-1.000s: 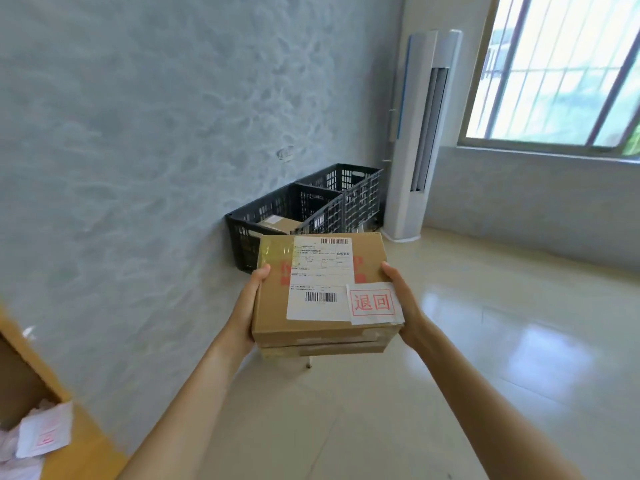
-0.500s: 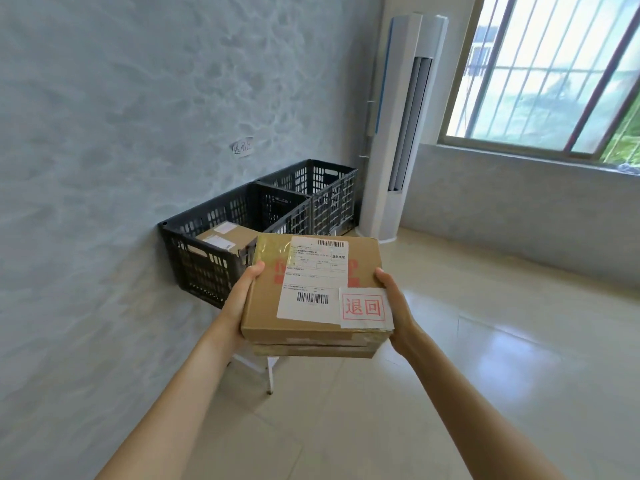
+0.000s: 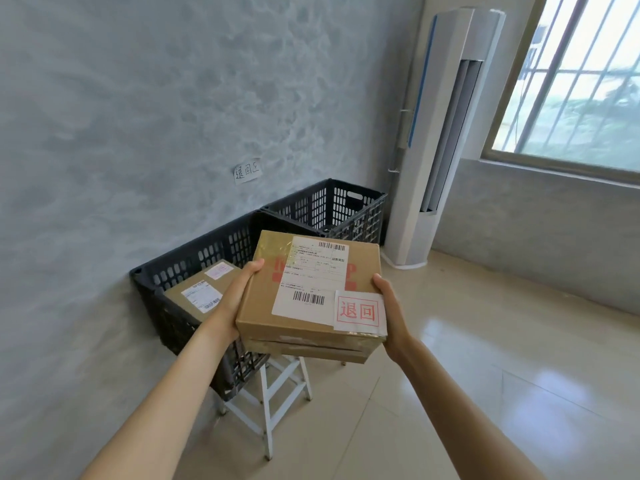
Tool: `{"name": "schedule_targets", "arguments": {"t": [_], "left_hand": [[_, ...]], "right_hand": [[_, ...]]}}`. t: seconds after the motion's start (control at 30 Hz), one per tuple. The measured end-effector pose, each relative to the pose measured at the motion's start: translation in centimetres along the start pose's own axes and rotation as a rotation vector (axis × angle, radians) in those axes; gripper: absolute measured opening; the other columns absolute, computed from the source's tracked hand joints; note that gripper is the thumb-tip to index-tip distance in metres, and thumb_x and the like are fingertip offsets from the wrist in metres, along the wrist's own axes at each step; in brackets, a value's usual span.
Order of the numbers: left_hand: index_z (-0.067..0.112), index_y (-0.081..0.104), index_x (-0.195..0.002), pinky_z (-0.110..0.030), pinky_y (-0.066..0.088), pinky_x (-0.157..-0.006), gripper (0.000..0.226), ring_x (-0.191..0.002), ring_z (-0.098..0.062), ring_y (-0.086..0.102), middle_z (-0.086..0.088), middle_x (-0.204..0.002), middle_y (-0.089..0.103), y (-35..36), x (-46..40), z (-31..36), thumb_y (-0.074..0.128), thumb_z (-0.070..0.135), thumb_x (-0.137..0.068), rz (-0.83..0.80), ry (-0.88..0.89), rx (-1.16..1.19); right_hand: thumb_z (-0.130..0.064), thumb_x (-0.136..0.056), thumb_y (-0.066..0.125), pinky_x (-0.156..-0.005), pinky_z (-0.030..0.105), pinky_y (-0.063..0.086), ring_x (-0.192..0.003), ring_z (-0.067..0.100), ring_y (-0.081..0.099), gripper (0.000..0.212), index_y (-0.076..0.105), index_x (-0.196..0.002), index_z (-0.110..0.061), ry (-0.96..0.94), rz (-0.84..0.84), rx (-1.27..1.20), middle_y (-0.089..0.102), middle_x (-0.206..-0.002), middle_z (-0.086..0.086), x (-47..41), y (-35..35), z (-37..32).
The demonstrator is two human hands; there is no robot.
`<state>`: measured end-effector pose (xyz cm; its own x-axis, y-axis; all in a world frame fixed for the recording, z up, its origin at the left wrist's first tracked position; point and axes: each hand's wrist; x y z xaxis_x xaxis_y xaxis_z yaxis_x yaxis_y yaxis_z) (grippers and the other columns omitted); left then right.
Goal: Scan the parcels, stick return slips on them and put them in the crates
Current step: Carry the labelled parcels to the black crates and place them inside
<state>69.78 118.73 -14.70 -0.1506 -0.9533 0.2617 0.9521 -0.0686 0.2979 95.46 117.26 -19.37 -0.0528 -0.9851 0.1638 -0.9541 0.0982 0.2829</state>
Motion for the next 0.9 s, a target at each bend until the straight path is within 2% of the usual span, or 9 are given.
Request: {"name": "schedule_targets", "arguments": {"t": [0.13, 0.2, 0.27, 0.37, 0.5, 0.6, 0.73, 0.83, 0.9], "left_hand": [[0.018, 0.067, -0.112, -0.038, 0.054, -0.076, 0.040, -0.084, -0.027, 0.070, -0.013, -0.104, 0.073, 0.5, -5.7, 1.0, 0.053, 0.049, -0.091, 0.039, 0.005, 0.011], [0.018, 0.066, -0.113, -0.038, 0.054, -0.076, 0.042, -0.084, -0.027, 0.070, -0.013, -0.103, 0.074, 0.5, -8.4, 1.3, 0.053, 0.050, -0.090, 0.070, 0.012, 0.026], [0.017, 0.065, -0.114, -0.037, 0.056, -0.069, 0.044, -0.080, -0.028, 0.071, -0.013, -0.099, 0.074, 0.6, -11.0, 1.9, 0.055, 0.050, -0.087, 0.086, 0.012, 0.049], [0.014, 0.064, -0.110, -0.033, 0.057, -0.057, 0.041, -0.072, -0.026, 0.072, -0.012, -0.090, 0.075, 1.0, -14.5, 3.5, 0.052, 0.047, -0.090, 0.114, -0.006, 0.055], [0.015, 0.064, -0.110, -0.036, 0.053, -0.068, 0.040, -0.078, -0.026, 0.069, -0.011, -0.090, 0.074, 0.2, -18.0, 5.5, 0.049, 0.047, -0.092, 0.204, 0.025, 0.003], [0.015, 0.066, -0.112, -0.037, 0.051, -0.072, 0.046, -0.082, -0.028, 0.068, -0.012, -0.097, 0.072, -1.0, -19.6, 6.4, 0.054, 0.052, -0.087, 0.267, -0.002, -0.014], [0.015, 0.066, -0.116, -0.037, 0.051, -0.075, 0.049, -0.086, -0.027, 0.068, -0.014, -0.105, 0.071, -3.3, -22.1, 7.8, 0.053, 0.053, -0.088, 0.281, -0.011, -0.046], [0.016, 0.067, -0.115, -0.038, 0.050, -0.079, 0.049, -0.087, -0.027, 0.068, -0.012, -0.104, 0.072, -5.4, -24.2, 8.3, 0.052, 0.054, -0.088, 0.285, -0.019, -0.037], [0.016, 0.066, -0.114, -0.038, 0.050, -0.077, 0.047, -0.084, -0.025, 0.069, -0.011, -0.099, 0.073, -7.0, -25.8, 8.6, 0.051, 0.053, -0.089, 0.289, -0.022, -0.013]], "right_hand": [[-0.050, -0.087, 0.055, -0.061, 0.030, 0.058, -0.080, 0.027, 0.071, 0.070, 0.043, -0.134, 0.000, 0.008, -0.069, -0.005, 0.063, -0.117, 0.028, -7.1, -0.5, -1.0], [-0.054, -0.088, 0.054, -0.072, 0.036, 0.060, -0.088, 0.031, 0.070, 0.068, 0.046, -0.133, -0.003, 0.016, -0.113, 0.015, 0.065, -0.115, 0.025, -10.5, -0.6, -1.1], [-0.063, -0.077, 0.061, -0.090, 0.050, 0.054, -0.101, 0.038, 0.067, 0.079, 0.047, -0.133, -0.008, 0.047, -0.144, 0.033, 0.063, -0.120, 0.025, -13.8, -0.7, -1.1], [-0.067, -0.072, 0.060, -0.098, 0.057, 0.047, -0.105, 0.038, 0.066, 0.082, 0.048, -0.134, -0.013, 0.080, -0.198, 0.070, 0.064, -0.120, 0.023, -18.5, -0.8, -1.5], [-0.067, -0.071, 0.060, -0.098, 0.055, 0.048, -0.106, 0.036, 0.066, 0.086, 0.043, -0.136, -0.015, 0.123, -0.278, 0.077, 0.066, -0.118, 0.019, -23.9, -0.1, -2.0], [-0.072, -0.065, 0.066, -0.100, 0.058, 0.046, -0.111, 0.035, 0.064, 0.093, 0.043, -0.138, -0.019, 0.197, -0.344, 0.085, 0.066, -0.120, 0.017, -27.0, 1.1, -1.3], [-0.076, -0.065, 0.061, -0.100, 0.055, 0.045, -0.115, 0.031, 0.062, 0.089, 0.045, -0.137, -0.026, 0.243, -0.395, 0.125, 0.068, -0.119, 0.010, -30.6, 3.0, -0.5], [-0.075, -0.063, 0.060, -0.091, 0.050, 0.052, -0.114, 0.029, 0.062, 0.090, 0.045, -0.137, -0.026, 0.241, -0.425, 0.140, 0.067, -0.120, 0.007, -33.3, 4.6, -0.2], [-0.074, -0.062, 0.062, -0.080, 0.045, 0.057, -0.115, 0.029, 0.062, 0.093, 0.044, -0.139, -0.025, 0.248, -0.454, 0.144, 0.066, -0.122, 0.007, -34.9, 5.7, -0.1]]}}
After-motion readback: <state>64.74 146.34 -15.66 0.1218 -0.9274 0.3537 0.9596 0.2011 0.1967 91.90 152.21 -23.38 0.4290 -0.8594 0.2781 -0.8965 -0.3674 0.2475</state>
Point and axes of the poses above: each hand's wrist, its own x-axis away from the middle knuckle, its own y-axis out of the palm, z = x × y
